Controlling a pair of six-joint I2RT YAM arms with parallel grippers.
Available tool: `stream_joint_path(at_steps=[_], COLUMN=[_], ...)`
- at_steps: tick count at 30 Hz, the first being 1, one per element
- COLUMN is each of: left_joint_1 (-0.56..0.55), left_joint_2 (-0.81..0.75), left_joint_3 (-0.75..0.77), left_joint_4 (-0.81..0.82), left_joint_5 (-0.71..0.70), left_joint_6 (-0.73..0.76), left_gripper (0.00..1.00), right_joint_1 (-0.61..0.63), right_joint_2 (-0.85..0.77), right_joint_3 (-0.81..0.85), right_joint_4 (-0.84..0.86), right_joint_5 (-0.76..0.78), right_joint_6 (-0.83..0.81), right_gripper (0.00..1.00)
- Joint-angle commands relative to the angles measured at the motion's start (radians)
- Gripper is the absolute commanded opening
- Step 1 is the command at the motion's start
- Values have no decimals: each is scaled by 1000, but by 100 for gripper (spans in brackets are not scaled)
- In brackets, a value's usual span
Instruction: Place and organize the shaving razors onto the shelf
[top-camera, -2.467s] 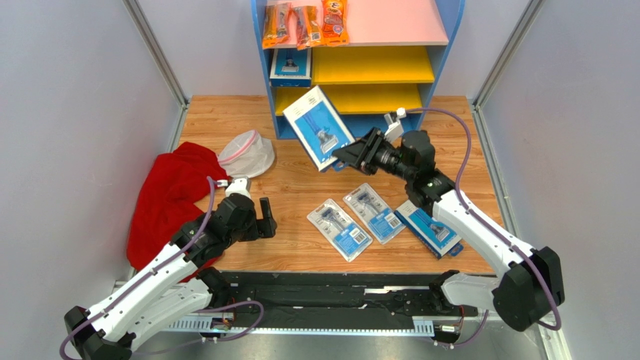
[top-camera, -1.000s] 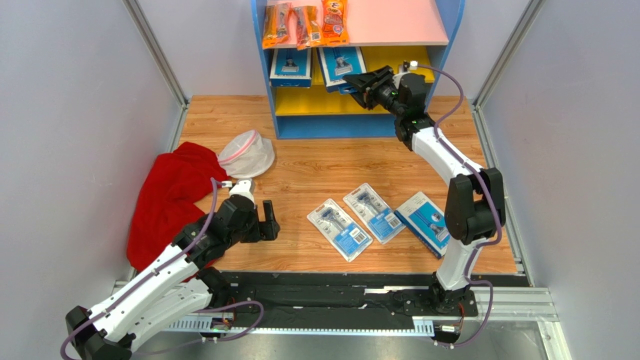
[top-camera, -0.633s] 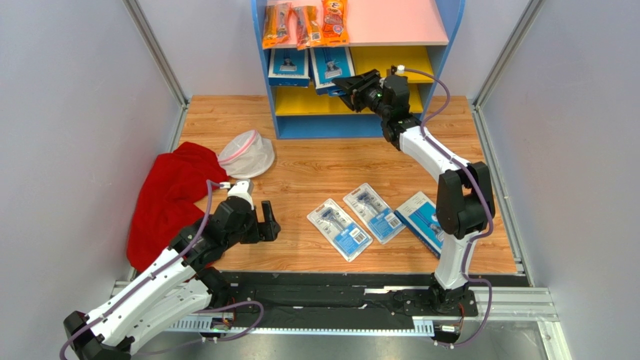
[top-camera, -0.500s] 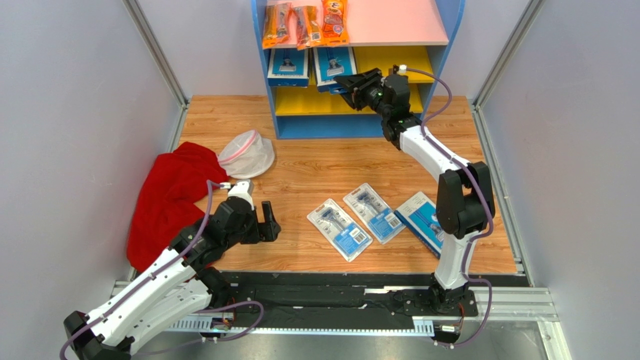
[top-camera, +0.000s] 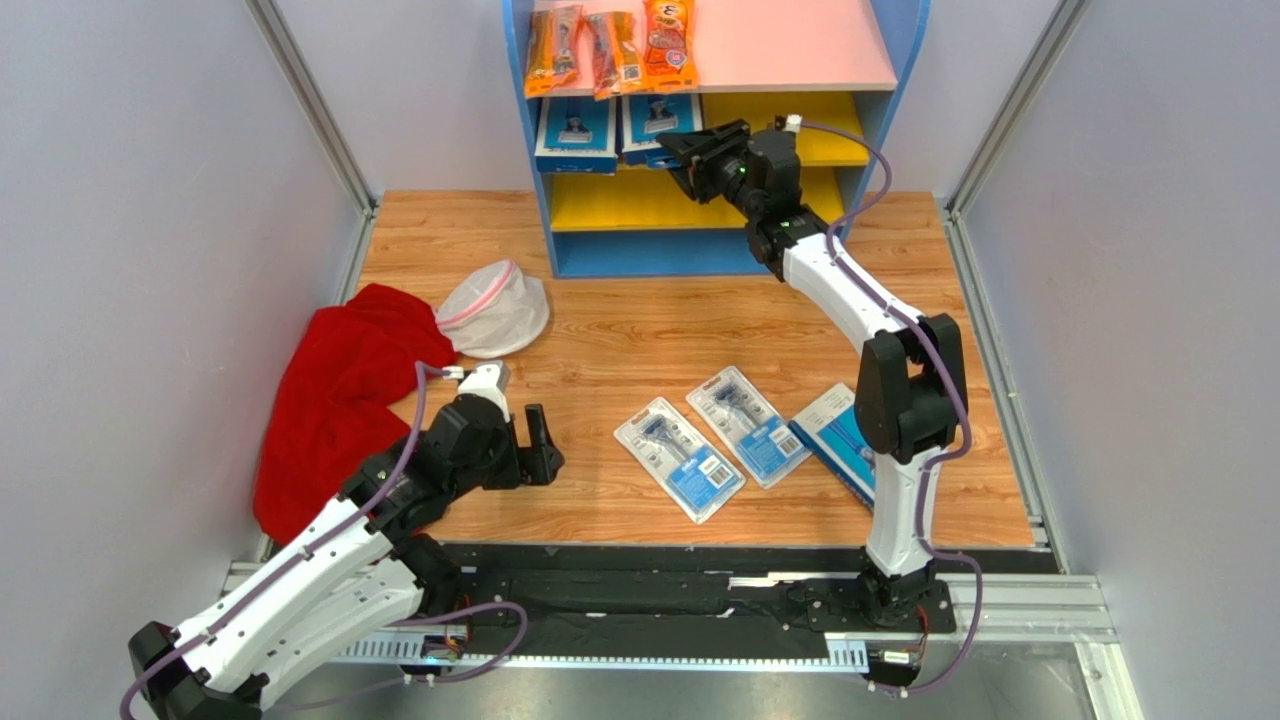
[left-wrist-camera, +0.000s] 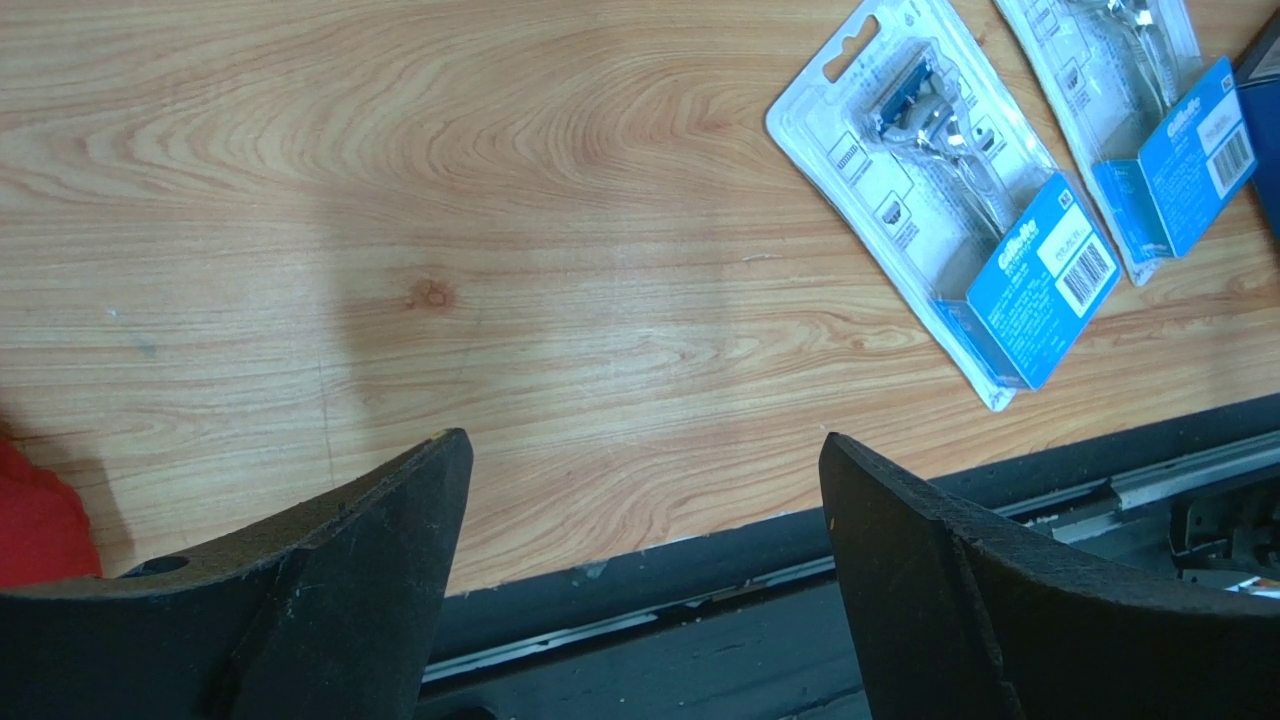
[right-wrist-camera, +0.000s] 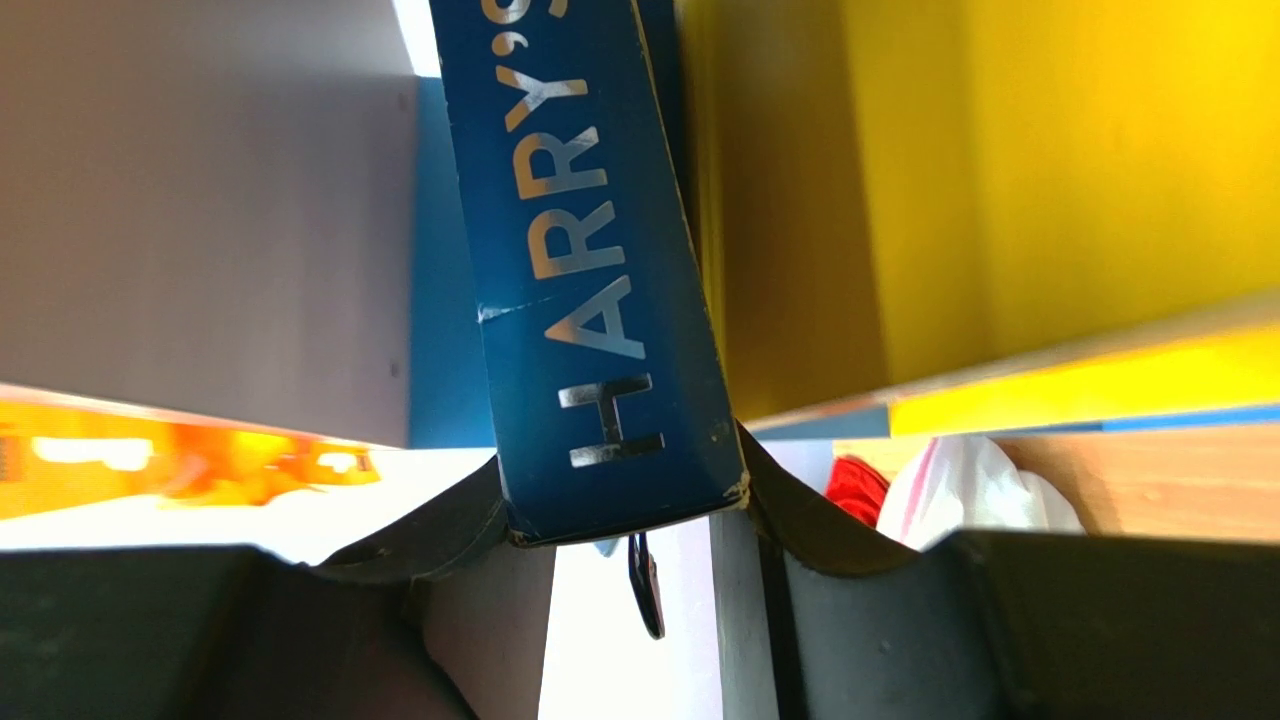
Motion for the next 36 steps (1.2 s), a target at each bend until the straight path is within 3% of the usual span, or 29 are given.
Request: stream_joint_path(at_steps=[1,5,12,17,27,36], left_joint_1=[-1,-1,-1,-1,-2,-1], left_joint_2=[-19,-26,-32,-42,-46,-43], left_joint_3=[-2,-3,-9,-14,-20,-25], left_joint_4=[22,24,22,21,29,38], left_joint_5=[12,14,26,30,44,55], left_joint_6=[-8,-9,-11,-11,-5,0], left_gripper=[94,94,94,93,93,93], right_joint_1=[24,36,42,42,36,31], right_joint_2=[-4,10,-6,-22,-79,-187], right_joint_3=[58,104,97,78,-1,-167], right_joint_4=[9,-55,-127,-147,-86,57], right_joint_5=[81,93,58,35,3,4], right_joint_6=[-24,-56,-86,-98,-122,-125], right_gripper=[6,12,37,49,73,80])
